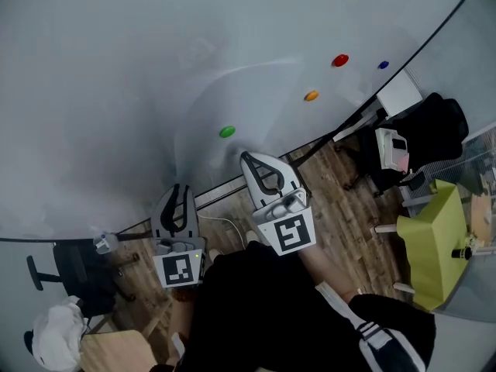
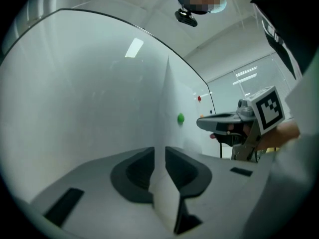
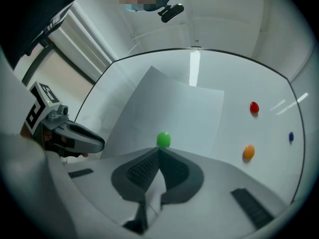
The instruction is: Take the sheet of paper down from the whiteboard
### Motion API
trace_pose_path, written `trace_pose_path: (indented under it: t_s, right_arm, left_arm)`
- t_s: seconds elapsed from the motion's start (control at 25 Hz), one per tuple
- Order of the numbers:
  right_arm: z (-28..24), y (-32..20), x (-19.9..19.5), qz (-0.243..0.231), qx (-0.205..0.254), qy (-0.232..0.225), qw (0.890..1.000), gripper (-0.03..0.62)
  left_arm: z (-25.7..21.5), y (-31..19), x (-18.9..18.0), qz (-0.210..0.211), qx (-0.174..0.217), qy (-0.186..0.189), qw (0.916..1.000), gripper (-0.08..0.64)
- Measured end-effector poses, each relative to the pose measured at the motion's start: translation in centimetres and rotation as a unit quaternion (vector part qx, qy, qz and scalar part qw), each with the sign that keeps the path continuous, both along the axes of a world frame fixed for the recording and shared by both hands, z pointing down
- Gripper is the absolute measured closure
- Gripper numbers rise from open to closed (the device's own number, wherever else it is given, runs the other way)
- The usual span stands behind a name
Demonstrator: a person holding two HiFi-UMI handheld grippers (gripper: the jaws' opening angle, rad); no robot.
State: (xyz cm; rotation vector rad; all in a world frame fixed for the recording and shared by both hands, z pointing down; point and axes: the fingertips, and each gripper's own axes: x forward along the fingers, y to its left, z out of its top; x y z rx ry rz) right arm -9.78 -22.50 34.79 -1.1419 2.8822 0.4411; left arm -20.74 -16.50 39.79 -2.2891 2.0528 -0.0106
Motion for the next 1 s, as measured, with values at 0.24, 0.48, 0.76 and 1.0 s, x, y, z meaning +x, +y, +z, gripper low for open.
trace_pose_path:
  t_s: [0.24,0.48,0.76,1.0]
  right_arm:
    - [-0.2,-0.1,0.0,0.012,0.006,0.016,1.0,0.594]
    - [-0.7,-0.3,0.4,0.024,0.016,0.025,0.999,0.594]
    - [-1.4,-1.2,0.7,0.037,0.024,0.029,0.999,0.594]
    - [-1.9,-1.8,0.9,0.041,0.031,0.023,0.998,0.592]
  left_arm:
    - [0.2,-0.6,-0.5,0.01,-0.01,-0.016,0.9998,0.486]
    - [-0.9,-1.5,-0.4,0.016,0.003,0.007,0.9998,0.478]
    - [-0.7,-2.3,-0.4,0.032,-0.003,-0.021,0.9992,0.466]
    - [-1.3,-3.0,0.3,0.042,0.003,-0.002,0.9991,0.462]
